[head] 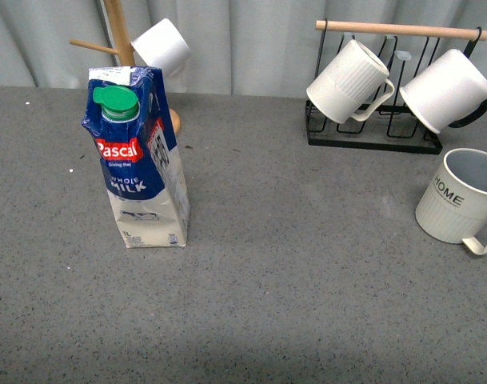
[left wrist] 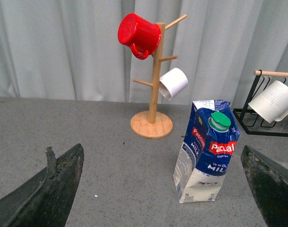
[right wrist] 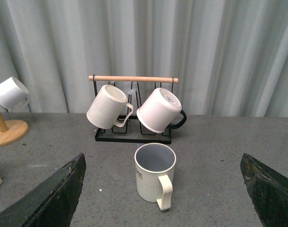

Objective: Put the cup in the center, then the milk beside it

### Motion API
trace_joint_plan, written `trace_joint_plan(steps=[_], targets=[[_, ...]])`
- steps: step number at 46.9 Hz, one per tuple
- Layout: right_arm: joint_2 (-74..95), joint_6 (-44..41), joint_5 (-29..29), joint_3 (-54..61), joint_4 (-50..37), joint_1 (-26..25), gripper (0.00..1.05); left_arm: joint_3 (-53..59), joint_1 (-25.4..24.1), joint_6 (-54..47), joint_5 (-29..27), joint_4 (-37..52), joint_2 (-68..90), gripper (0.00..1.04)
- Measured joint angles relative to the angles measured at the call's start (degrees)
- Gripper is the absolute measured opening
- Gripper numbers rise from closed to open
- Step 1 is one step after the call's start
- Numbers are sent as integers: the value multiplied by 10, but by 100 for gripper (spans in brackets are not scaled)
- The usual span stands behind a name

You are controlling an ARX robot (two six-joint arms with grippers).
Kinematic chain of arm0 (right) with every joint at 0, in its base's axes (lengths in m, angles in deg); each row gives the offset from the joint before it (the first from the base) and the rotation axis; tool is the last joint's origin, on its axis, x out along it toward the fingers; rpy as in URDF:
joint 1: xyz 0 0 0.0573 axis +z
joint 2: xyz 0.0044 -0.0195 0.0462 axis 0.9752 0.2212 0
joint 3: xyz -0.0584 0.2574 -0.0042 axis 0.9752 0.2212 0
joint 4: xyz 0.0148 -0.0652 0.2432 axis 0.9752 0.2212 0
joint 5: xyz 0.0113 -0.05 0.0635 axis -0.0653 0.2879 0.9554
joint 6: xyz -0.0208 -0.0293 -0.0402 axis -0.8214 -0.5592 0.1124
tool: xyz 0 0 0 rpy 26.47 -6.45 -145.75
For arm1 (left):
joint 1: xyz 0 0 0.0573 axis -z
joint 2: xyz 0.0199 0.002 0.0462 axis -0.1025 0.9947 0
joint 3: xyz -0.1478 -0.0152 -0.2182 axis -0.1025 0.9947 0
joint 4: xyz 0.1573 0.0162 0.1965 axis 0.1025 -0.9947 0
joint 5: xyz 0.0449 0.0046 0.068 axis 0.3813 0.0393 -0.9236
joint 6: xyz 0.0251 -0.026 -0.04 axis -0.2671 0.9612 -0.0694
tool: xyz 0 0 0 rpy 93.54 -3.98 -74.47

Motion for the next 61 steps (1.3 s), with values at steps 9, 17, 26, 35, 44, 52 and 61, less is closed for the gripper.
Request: trace_joint_plan(steps=[9,17,26,35,44,52,61], targets=[[0,0,0,0,0,0,96,0,0,0,0,0,0,98],[0,0,0,0,0,0,96,0,0,0,0,0,0,98],[0,0,0,0,0,0,96,0,0,0,0,0,0,98],[0,0,0,0,0,0,96,0,0,0,0,0,0,98],[0,0,0,0,0,0,96,0,0,0,0,0,0,98],[0,0,0,0,0,0,96,0,0,0,0,0,0,98],[0,0,0,0,0,0,96,0,0,0,0,0,0,98]])
